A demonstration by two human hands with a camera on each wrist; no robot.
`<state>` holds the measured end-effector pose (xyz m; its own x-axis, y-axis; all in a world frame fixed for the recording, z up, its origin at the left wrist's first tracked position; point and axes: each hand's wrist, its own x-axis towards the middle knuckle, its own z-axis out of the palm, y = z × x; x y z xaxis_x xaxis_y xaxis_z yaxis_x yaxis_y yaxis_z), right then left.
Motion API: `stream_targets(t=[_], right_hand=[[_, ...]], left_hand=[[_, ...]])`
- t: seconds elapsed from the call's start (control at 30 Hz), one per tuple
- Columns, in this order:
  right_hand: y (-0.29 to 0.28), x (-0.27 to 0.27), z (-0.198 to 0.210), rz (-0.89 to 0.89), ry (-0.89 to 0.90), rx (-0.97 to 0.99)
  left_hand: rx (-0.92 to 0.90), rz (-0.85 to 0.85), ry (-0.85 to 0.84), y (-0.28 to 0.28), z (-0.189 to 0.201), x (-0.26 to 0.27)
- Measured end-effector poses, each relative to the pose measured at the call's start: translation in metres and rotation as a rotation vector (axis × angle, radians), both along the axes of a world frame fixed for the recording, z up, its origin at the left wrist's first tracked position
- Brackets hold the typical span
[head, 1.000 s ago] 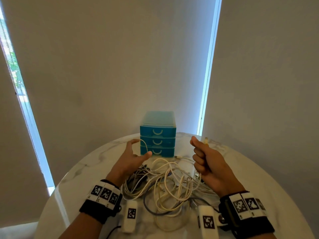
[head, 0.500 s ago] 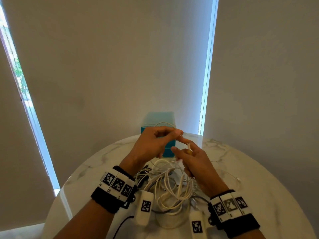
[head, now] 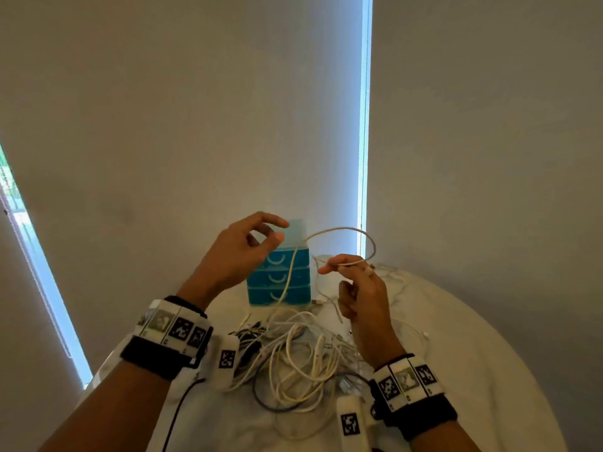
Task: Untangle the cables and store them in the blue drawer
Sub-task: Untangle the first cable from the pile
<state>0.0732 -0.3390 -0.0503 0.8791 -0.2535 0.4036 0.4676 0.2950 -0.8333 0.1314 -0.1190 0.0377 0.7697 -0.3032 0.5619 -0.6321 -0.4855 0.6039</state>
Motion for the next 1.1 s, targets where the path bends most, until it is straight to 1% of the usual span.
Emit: stream_targets(t=[0.07,0.1,0.13,0.27,0.37,0.43,0.47,0.53,0.57,0.63,0.67,0.7,0.73,0.77,0.8,0.83,0.87,0.9,0.93,1.03,1.07,1.1], right_hand=[[-0.002,-0.001,0.000,0.057,-0.011,0.064],[-0.003,-0.002,0.001,0.076,-0.011,0.086],[-0.004,-0.002,0.001,0.095,-0.009,0.103],[-0.007,-0.004,0.002,0.128,0.007,0.124],[-0.009,0.000,-0.001,0.118,0.029,0.032],[-0.015,0.010,-0.003,0.081,0.095,-0.065],[-0.019,0.016,-0.005,0.049,0.148,-0.078],[-0.026,0.020,-0.003,0.015,0.206,0.007],[-0.029,0.018,0.002,0.036,0.207,0.100],[-0.030,0.010,0.017,0.148,0.144,0.362],[-0.029,0.007,0.026,0.206,0.087,0.461],[-0.026,0.006,0.036,0.236,0.031,0.509],[-0.021,0.008,0.044,0.230,0.003,0.513],[-0.013,0.012,0.051,0.209,-0.005,0.488],[-0.003,0.017,0.054,0.190,0.000,0.450],[0.009,0.021,0.056,0.178,0.013,0.411],[0.021,0.026,0.055,0.177,0.033,0.365],[0.032,0.028,0.052,0.197,0.062,0.316],[0.042,0.029,0.047,0.226,0.083,0.259],[0.063,0.024,0.027,0.323,0.119,0.123],[0.069,0.023,0.020,0.344,0.125,0.082],[0.073,0.021,0.015,0.354,0.123,0.046]], left_hand=[[0.210,-0.155,0.079,-0.007,-0.008,0.007],[0.273,-0.212,0.117,-0.013,-0.012,0.007],[0.295,-0.253,0.138,-0.019,-0.015,0.004],[0.245,-0.253,0.120,-0.032,-0.018,0.006],[0.249,-0.271,0.160,-0.029,-0.013,0.006],[0.262,-0.230,0.145,-0.022,-0.006,0.003],[0.248,-0.197,0.130,-0.016,-0.001,0.000],[0.173,-0.132,0.084,0.003,0.014,-0.003],[0.117,-0.101,0.056,0.016,0.024,-0.004],[0.009,0.010,-0.024,0.049,0.041,0.000],[-0.026,0.105,-0.085,0.069,0.046,0.006],[-0.039,0.240,-0.140,0.091,0.050,0.013],[-0.005,0.433,-0.165,0.114,0.050,0.023],[0.085,0.656,-0.131,0.137,0.047,0.031],[0.217,0.867,-0.023,0.156,0.041,0.036],[0.307,0.989,0.097,0.172,0.033,0.041],[0.341,1.021,0.166,0.179,0.024,0.045],[0.333,0.991,0.170,0.178,0.017,0.044],[0.292,0.914,0.131,0.171,0.012,0.042],[0.143,0.566,-0.062,0.124,0.004,0.018],[0.116,0.433,-0.063,0.104,0.001,0.010],[0.109,0.287,-0.007,0.084,-0.003,0.003]])
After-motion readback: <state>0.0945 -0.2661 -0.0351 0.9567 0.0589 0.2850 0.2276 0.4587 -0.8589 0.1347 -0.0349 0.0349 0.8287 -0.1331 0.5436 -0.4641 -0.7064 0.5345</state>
